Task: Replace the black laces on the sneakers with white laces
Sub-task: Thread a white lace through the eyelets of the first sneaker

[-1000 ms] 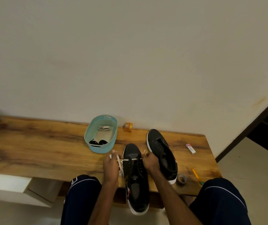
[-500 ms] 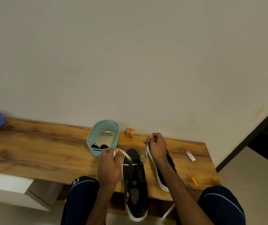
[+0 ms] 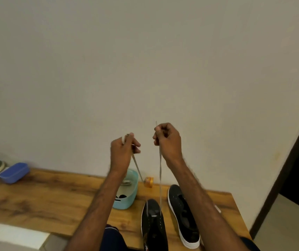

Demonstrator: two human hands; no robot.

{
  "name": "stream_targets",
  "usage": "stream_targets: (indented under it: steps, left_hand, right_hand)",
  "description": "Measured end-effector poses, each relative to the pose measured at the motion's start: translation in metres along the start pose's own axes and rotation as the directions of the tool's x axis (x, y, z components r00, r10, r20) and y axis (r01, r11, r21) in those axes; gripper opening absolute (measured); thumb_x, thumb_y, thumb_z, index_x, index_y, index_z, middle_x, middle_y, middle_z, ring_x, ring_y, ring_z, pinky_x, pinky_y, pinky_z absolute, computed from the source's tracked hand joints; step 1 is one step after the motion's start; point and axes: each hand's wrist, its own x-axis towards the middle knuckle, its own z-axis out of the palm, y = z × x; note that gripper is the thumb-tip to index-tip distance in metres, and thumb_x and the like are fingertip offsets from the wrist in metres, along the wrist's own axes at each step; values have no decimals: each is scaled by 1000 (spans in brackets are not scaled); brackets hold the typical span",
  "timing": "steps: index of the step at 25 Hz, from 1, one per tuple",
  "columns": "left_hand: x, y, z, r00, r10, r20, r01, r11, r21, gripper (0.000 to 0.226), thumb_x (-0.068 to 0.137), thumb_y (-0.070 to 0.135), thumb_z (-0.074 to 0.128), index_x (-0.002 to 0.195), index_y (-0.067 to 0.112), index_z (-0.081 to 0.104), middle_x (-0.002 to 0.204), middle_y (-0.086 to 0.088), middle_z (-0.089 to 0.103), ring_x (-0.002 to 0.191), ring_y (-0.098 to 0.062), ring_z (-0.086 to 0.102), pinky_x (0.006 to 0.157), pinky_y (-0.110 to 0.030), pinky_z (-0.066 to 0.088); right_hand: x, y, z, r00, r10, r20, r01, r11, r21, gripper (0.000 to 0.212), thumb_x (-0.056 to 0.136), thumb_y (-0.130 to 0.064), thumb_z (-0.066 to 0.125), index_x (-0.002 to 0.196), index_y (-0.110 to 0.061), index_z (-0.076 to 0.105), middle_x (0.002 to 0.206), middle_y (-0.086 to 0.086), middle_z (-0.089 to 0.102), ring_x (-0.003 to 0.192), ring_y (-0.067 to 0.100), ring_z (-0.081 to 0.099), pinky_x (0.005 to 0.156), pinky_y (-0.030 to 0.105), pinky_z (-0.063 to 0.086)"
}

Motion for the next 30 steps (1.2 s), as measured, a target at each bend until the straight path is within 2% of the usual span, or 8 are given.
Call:
stream_targets:
  steps: [4,8,12,14,17,19,24,30]
  left_hand:
    - [-10,8,10,978,35,206,-51,996,72,21,102,11,51,107,15,70,90,-1,76,70,-16,65,78,-43,59]
    - [-11,21,9,969,151,197,-178,975,132,33,103,6,48,132,21,50,95,2,76,77,-17,70,77,-37,61]
    - [-12,36,12,967,161,196,-183,978,100,56,102,5,50,149,26,30,103,1,75,81,-16,73,75,-28,60]
    - [-11,37,14,969,141,202,-163,982,92,51,102,9,50,147,25,32,104,0,75,82,-16,73,76,-29,60]
    - [-10,37,22,973,105,203,-131,984,123,26,102,14,51,126,14,61,103,-3,76,80,-17,73,78,-35,61]
    - [-10,35,26,984,67,164,-89,987,131,23,102,18,52,116,12,69,100,-3,76,79,-16,73,78,-35,61]
    - [-9,25,23,998,17,57,-25,988,155,25,102,19,51,110,8,72,101,-3,76,80,-17,73,81,-33,58]
    - [-21,11,17,997,-68,37,60,981,184,28,103,22,49,112,10,73,111,0,73,91,-20,69,92,-46,55]
  right_hand:
    - [-12,-1,4,999,31,10,-30,999,-38,11,99,-15,59,94,-7,63,74,7,69,63,14,62,67,35,55]
    - [-10,-6,1,998,43,-39,-44,999,-31,9,98,-16,60,94,-11,65,79,4,72,73,15,68,72,33,58]
    - [-9,-16,-4,998,23,-60,-25,999,-38,7,98,-16,61,96,-11,66,81,1,72,77,13,69,73,31,59]
    - [-6,-21,-5,997,13,-75,-14,1000,-26,8,98,-14,61,95,-9,66,81,3,72,75,13,68,73,32,58]
    - [2,-27,-8,994,0,-112,-2,1000,-19,8,97,-14,61,95,-9,67,81,3,72,75,12,69,75,31,58]
    - [3,-24,-10,993,-3,-117,-3,999,-51,8,97,-15,62,94,-11,67,81,1,72,75,12,69,77,29,58]
    - [-6,-5,-19,989,34,-141,-50,992,-114,9,97,-18,62,94,-11,68,80,-1,72,75,12,68,79,30,57]
    - [-17,-7,-28,985,50,-166,-75,986,-148,10,98,-19,61,95,-12,67,81,-4,71,75,11,67,74,24,54]
